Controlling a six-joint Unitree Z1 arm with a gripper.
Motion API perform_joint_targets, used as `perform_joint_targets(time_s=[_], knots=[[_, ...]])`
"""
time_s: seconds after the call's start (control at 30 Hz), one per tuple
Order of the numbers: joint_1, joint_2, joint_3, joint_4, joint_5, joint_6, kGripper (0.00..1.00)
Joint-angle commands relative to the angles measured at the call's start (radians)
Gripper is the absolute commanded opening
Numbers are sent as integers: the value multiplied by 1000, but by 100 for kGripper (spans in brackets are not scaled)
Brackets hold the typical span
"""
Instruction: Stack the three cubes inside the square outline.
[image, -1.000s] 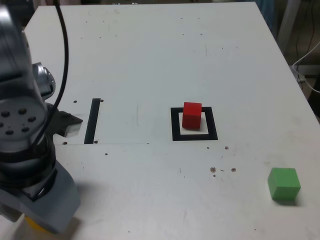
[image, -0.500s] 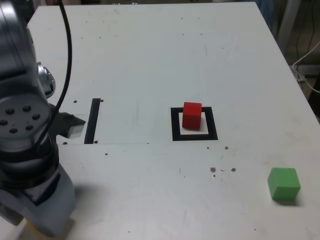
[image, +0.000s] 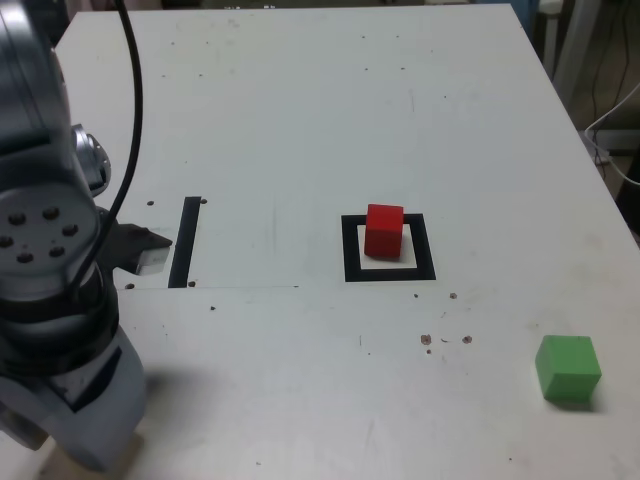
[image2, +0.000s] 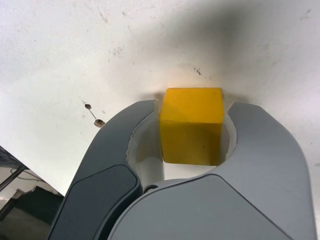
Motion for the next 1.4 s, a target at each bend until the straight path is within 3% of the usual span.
perform_joint_targets(time_s=[0.0, 0.27, 0.5, 0.63, 0.8, 0.93, 1.13, 1.37], knots=[[1, -4, -1, 2, 11, -3, 33], [17, -39, -31, 50, 36, 11, 33], [134, -54, -64, 208, 60, 95, 33], [217, -61, -93, 275, 123, 143, 33], [345, -70, -161, 366, 234, 228, 33], [449, -69, -223, 435, 287, 304, 33], [583, -59, -321, 494, 300, 407, 33], [717, -29, -423, 533, 279, 515, 33]])
